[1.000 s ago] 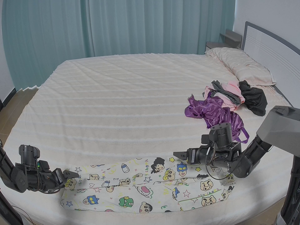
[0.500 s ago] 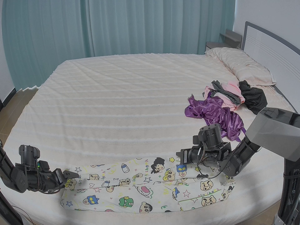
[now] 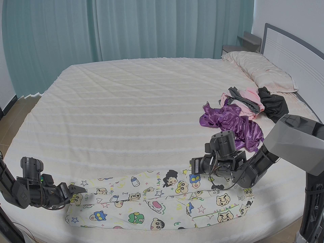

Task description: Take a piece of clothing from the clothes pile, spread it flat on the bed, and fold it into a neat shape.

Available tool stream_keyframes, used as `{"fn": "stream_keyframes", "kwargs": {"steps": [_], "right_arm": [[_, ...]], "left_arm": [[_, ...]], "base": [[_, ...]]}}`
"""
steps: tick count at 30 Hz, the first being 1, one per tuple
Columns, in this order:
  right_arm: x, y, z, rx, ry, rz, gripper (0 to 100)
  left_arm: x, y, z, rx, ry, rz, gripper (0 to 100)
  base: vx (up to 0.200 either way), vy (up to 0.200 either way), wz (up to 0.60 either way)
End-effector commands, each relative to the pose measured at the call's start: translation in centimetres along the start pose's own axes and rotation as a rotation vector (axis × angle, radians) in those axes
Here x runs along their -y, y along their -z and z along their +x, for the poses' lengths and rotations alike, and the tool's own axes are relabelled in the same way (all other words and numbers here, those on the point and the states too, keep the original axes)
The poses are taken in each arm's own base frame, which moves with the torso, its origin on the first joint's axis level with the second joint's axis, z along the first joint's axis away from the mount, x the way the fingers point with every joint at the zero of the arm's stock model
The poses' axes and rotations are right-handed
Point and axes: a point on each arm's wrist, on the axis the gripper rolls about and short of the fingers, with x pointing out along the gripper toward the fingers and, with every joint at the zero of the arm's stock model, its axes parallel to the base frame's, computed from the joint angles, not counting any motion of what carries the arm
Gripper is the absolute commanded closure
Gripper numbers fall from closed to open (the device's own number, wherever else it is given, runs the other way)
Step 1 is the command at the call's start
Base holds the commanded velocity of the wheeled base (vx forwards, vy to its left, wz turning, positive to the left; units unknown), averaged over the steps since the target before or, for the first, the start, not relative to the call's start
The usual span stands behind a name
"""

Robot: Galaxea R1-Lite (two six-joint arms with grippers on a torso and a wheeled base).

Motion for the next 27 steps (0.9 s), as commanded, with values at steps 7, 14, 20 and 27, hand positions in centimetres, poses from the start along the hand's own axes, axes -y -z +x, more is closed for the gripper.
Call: {"fn": "stream_keyframes", "kwargs": {"steps": [7,14,20,27], "right_arm": [[-0.5,0.1,0.1,0.004,-0.012,-0.007,0],[0.0,-0.6,-1.4,0.046,0.071,0.082,0],[1.1,0.4,-2.4,0.017,0.133,0.218,0],[2.9,1.3,-3.2,-0.005,0.19,0.339,0]], "left_arm": [[0.0,0.0,0.0,-0.002,0.001,0.001,0],[0.0,0.0,0.0,-0.002,0.001,0.001,0],[0.0,0.0,0.0,-0.002,0.001,0.002,0],[0.3,-0.3,-0.3,0.044,0.012,0.019,0]], "base": [[0.0,0.0,0.0],[0.0,0.0,0.0],[0.0,0.0,0.0],[0.0,0.0,0.0]]}}
